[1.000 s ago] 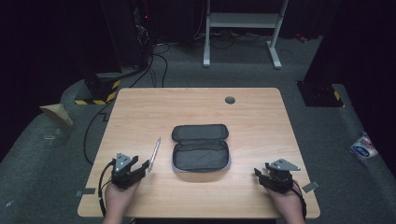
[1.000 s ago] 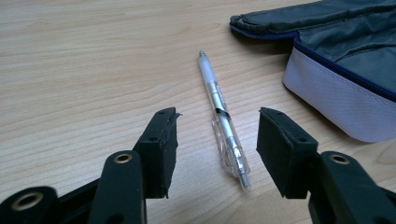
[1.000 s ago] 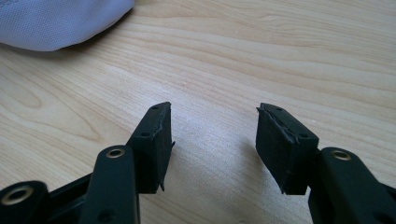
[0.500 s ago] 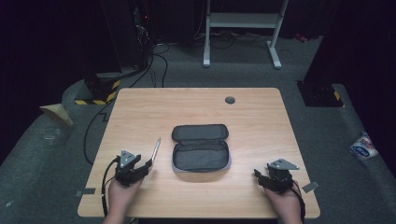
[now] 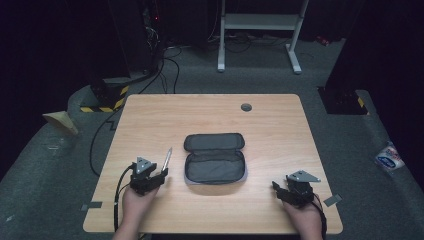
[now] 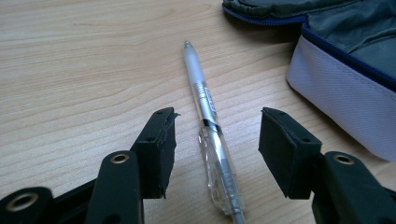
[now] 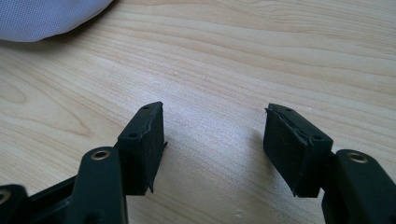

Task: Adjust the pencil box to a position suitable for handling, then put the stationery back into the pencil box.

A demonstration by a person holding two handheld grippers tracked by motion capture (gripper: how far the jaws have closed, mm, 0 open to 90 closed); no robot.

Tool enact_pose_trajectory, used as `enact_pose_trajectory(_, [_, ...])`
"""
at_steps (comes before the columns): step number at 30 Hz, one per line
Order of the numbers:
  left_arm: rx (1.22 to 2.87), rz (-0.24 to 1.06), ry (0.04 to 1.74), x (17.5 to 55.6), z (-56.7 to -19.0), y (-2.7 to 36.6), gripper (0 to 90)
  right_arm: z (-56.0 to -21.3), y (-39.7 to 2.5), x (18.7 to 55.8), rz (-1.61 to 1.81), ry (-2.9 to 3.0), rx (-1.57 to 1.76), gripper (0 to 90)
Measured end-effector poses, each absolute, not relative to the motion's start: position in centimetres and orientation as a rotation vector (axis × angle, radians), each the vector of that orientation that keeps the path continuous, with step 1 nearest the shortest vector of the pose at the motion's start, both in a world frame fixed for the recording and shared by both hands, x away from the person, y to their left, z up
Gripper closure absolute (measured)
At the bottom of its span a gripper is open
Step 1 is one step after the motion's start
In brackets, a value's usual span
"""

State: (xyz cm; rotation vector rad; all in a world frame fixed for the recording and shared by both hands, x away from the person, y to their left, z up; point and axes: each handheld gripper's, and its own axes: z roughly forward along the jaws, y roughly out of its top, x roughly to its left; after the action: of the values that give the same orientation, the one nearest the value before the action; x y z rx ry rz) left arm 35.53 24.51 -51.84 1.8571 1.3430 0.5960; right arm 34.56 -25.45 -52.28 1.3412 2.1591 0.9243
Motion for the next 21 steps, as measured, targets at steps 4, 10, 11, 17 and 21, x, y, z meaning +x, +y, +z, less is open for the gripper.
enact_pose_trajectory(4, [1.856, 0.599, 1.344, 35.8, -52.0, 24.6, 46.0, -52.3, -25.4, 34.6, 0.924, 2.159, 1.342, 38.1])
enact_pose_trajectory(10, [1.855, 0.589, 1.360, 36.4, -52.1, 24.5, 47.8, -52.3, -25.4, 34.5, 0.924, 2.159, 1.341, 38.1])
enact_pose_trajectory(11, [1.875, 0.600, 1.355, 36.5, -52.1, 24.3, 47.7, -52.3, -25.4, 34.5, 0.923, 2.158, 1.341, 38.1])
enact_pose_trajectory(17, [1.907, 0.599, 1.374, 37.4, -52.4, 23.6, 50.3, -52.3, -25.4, 34.5, 0.924, 2.158, 1.336, 38.5])
enact_pose_trajectory(21, [1.900, 0.594, 1.381, 38.1, -52.4, 23.5, 52.8, -52.3, -25.4, 34.5, 0.924, 2.158, 1.336, 38.6])
